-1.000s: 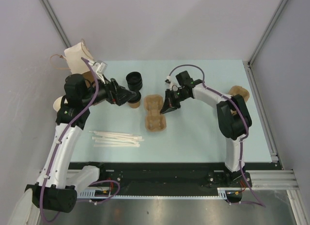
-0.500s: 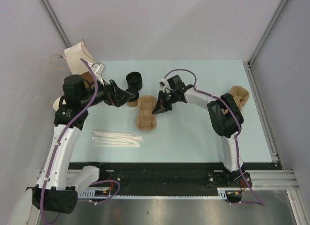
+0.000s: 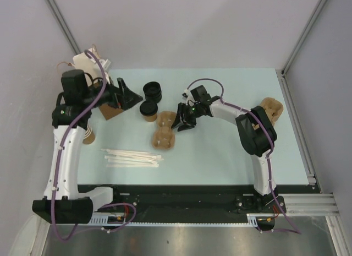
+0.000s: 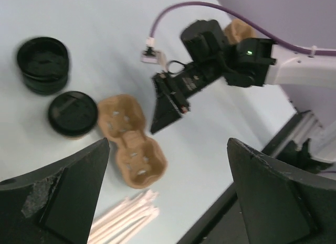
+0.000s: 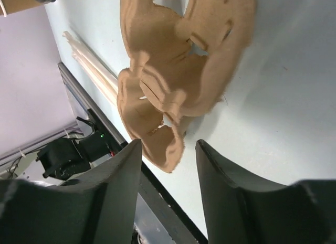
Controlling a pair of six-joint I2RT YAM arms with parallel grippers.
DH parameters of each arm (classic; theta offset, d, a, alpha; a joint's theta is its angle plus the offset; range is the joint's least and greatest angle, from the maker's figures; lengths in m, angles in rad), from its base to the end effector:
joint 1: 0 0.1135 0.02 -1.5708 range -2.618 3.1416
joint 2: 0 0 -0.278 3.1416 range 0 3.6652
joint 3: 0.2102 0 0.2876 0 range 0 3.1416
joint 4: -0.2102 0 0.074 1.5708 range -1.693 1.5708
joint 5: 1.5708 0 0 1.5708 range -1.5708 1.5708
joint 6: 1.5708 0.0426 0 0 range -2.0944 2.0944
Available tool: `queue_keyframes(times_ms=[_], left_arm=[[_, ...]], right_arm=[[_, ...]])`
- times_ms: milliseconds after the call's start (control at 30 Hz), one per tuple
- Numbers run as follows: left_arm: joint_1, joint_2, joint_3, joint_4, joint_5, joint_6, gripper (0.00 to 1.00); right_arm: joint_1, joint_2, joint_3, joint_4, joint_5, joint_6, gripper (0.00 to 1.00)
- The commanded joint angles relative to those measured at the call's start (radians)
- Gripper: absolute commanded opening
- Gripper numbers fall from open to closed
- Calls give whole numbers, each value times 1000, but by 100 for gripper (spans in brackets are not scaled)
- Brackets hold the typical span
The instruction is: Pack the takeout coffee
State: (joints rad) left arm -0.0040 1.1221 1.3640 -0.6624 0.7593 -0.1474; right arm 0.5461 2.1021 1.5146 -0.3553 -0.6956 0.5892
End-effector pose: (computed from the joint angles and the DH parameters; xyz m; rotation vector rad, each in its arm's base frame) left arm 0.2538 -0.0303 0.4468 0.3543 1.9315 -0.8496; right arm 0.4053 0.2783 0.1609 -0.2586 2.6957 1.2917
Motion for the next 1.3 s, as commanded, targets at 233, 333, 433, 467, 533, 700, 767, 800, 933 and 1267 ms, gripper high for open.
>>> queue_keyframes(times_ms=[233,333,433,467,533,700,767,800,933,1267], left_arm=[[165,215,644,-339,-205,440,100],[171,291,744,-356,-285,543,99],[173,347,796,-358,-379,711,99],[174,357,797,-361,-408,748,100],[173,383,782,-376,-429,858,99],[185,412,651,-346,-528,982,98],[202,426,620,-321,-512,993,98],[203,435,598,-321,-514,996,98],[211,495,570,-302,-538,1019,96],[219,613,555,-318,-564,1082,88]], right_arm=[[-74,-189,4,-96,-18,-147,68],[-93,-270,6,-141,-8,-237,87],[-124,-355,18,-204,13,-331,100],[-132,-388,22,-223,27,-389,100],[-161,-419,29,-263,39,-439,100],[-239,-470,29,-313,24,-479,100],[-279,-482,29,-320,27,-480,100],[-290,-488,29,-323,31,-477,100],[-342,-536,25,-335,18,-479,100],[-408,-579,7,-366,7,-491,100]])
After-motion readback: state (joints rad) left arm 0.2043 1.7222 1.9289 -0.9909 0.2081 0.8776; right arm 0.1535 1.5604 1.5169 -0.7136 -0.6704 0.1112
